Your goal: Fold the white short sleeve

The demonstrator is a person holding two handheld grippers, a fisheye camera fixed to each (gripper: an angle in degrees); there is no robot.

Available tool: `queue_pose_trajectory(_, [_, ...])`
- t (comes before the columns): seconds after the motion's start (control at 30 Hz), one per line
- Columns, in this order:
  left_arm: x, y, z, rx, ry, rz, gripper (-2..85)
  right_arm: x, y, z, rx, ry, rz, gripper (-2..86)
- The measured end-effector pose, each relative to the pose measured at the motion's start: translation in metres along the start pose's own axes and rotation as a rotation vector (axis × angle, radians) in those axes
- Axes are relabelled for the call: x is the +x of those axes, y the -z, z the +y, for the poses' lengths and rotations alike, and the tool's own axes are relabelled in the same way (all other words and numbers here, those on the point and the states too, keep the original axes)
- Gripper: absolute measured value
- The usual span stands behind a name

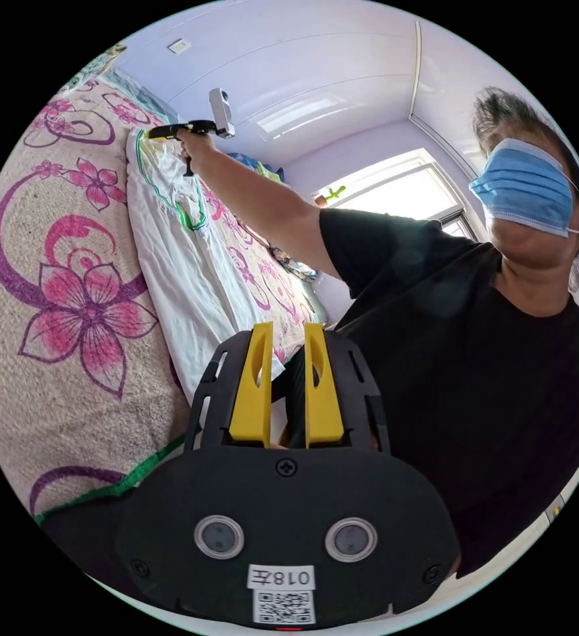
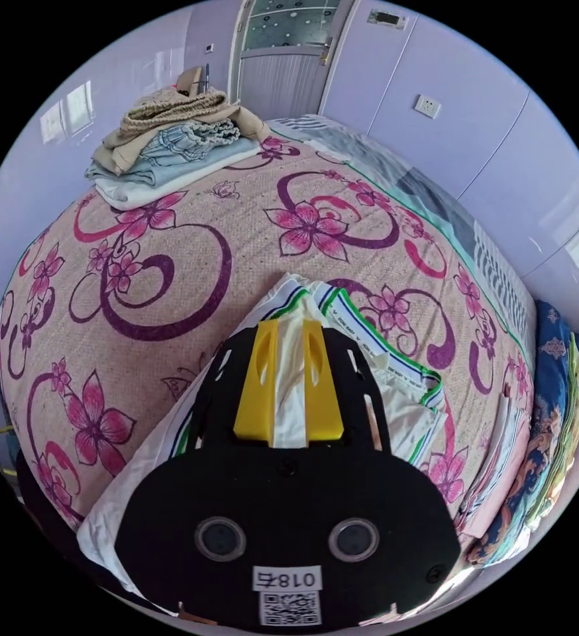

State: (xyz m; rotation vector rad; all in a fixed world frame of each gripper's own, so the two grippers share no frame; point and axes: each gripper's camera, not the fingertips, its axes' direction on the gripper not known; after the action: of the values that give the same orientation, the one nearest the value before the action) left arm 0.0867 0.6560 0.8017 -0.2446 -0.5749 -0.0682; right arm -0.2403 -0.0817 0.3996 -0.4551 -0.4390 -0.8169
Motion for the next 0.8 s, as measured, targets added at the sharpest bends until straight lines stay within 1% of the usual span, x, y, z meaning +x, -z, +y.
queue_pose_trajectory(0.07, [0.017,0.006,-0.003,0.017,-0.022,-0.022,7.8,0.013,0.028,0.029,0.028,-0.018,-0.001,7.2])
queue_pose_trajectory(0.17, [0.033,0.012,-0.006,0.013,-0.026,-0.074,8.0,0.036,0.085,0.113,0.108,-0.046,-0.069,7.2])
queue_pose_trajectory(0.23, [0.044,0.015,-0.009,-0.003,-0.031,-0.123,8.2,0.055,0.127,0.202,0.141,-0.065,-0.24,6.8])
queue_pose_trajectory(0.27, [0.051,0.015,-0.012,-0.027,-0.042,-0.145,8.4,0.06,0.136,0.226,0.146,-0.077,-0.298,6.7])
queue_pose_trajectory(0.33, [0.056,0.011,-0.018,-0.081,-0.038,-0.156,9.1,0.075,0.167,0.325,0.153,-0.142,-0.559,6.5])
queue_pose_trajectory(0.37, [0.06,0.008,-0.022,-0.111,-0.044,-0.164,9.7,0.077,0.173,0.349,0.156,-0.17,-0.619,6.5])
queue_pose_trajectory(0.43, [0.064,0.002,-0.028,-0.141,-0.053,-0.17,10.4,0.078,0.187,0.436,0.167,-0.279,-0.806,7.3])
queue_pose_trajectory(0.53, [0.057,-0.014,-0.038,-0.207,-0.047,-0.148,12.0,0.066,0.192,0.508,0.121,-0.334,-0.852,9.4])
queue_pose_trajectory(0.6, [0.05,-0.03,-0.046,-0.268,-0.035,-0.144,12.7,0.06,0.189,0.532,0.107,-0.342,-0.874,10.2])
queue_pose_trajectory(0.67, [0.041,-0.049,-0.06,-0.315,0.011,-0.122,13.4,0.058,0.183,0.548,0.101,-0.367,-0.901,10.4])
queue_pose_trajectory(0.73, [0.036,-0.058,-0.072,-0.322,0.055,-0.111,13.8,0.058,0.172,0.558,0.058,-0.374,-0.891,10.7])
queue_pose_trajectory(0.8, [0.032,-0.065,-0.082,-0.341,0.093,-0.139,14.1,0.061,0.164,0.565,0.027,-0.395,-0.884,10.7])
